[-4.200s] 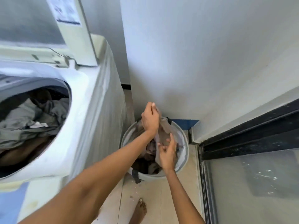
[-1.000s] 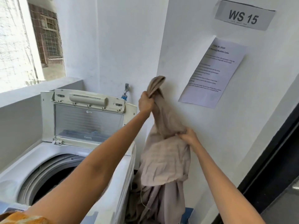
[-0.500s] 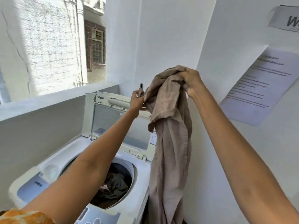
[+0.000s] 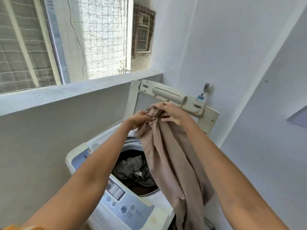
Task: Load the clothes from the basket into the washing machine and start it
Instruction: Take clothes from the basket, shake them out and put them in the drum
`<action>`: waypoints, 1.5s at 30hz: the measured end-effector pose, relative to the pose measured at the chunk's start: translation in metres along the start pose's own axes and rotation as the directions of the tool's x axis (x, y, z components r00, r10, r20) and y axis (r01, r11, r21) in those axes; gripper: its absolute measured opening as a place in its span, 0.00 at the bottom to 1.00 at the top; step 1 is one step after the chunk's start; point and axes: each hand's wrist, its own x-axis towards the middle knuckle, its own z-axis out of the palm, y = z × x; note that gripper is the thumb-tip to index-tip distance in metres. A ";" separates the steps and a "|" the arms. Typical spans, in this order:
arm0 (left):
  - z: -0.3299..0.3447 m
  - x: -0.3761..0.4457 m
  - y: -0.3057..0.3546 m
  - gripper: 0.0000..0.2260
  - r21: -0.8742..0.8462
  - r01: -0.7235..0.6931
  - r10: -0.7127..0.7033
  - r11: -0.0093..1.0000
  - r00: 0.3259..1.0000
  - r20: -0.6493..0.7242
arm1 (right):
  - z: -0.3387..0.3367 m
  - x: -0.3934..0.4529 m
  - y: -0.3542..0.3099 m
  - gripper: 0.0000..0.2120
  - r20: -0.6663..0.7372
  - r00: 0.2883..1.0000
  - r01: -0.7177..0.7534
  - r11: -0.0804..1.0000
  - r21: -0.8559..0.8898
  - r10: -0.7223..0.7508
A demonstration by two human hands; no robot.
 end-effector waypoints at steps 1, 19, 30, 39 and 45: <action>-0.008 0.006 -0.008 0.10 0.094 0.007 0.004 0.996 0.994 -0.107 | 0.003 0.005 0.013 0.19 -0.038 0.999 -0.006 0.993 -0.115 0.002; -0.063 0.015 -0.050 0.40 0.677 0.401 -0.103 0.617 0.894 -0.436 | -0.042 -0.022 0.201 0.12 -0.337 0.931 -0.350 0.618 -0.705 0.142; -0.005 0.011 -0.042 0.39 0.795 0.130 -0.123 0.593 0.990 -0.070 | -0.063 -0.037 0.166 0.07 -0.419 0.908 -0.185 0.910 -0.371 0.013; 0.145 0.015 0.033 0.25 0.104 -0.267 0.251 0.958 0.956 0.150 | -0.115 -0.082 0.049 0.08 -0.607 0.762 0.090 0.965 -0.245 -0.225; 0.169 0.013 0.078 0.08 0.039 -0.447 0.449 0.894 0.885 -0.121 | -0.139 -0.132 0.098 0.45 -0.351 0.916 0.102 0.960 -0.259 -0.192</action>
